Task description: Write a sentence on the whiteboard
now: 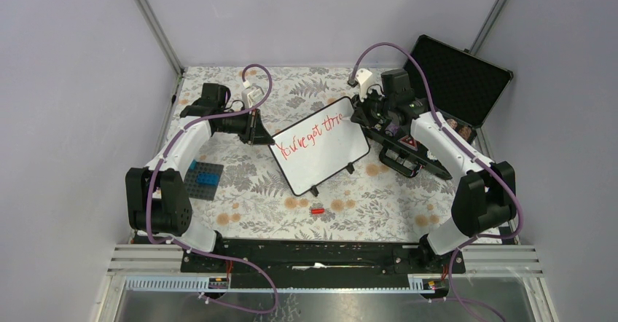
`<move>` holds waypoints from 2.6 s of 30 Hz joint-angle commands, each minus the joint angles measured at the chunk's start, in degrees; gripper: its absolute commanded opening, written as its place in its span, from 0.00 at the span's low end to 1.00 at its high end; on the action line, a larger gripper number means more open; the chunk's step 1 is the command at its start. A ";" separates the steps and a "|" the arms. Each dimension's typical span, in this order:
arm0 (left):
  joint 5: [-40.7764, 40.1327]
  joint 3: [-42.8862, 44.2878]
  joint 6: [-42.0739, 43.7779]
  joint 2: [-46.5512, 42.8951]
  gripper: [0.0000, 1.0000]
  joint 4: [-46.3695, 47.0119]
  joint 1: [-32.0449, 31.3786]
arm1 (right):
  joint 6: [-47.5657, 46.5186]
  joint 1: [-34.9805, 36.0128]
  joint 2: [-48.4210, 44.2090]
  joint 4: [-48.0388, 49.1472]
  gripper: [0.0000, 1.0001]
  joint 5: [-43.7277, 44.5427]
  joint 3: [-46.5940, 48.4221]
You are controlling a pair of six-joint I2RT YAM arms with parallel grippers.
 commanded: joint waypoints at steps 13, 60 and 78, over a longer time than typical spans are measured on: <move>-3.06 0.95 2.16 0.61 0.00 2.08 -0.60 | -1.73 -0.49 -1.42 0.77 0.00 3.83 -1.12; -3.29 0.74 2.25 -0.30 0.00 2.05 -0.77 | -1.00 -2.22 -5.05 -2.59 0.00 -1.87 0.40; -3.63 0.48 2.56 -0.10 0.00 2.08 -0.78 | -1.31 -2.21 -0.22 -0.36 0.00 0.98 2.38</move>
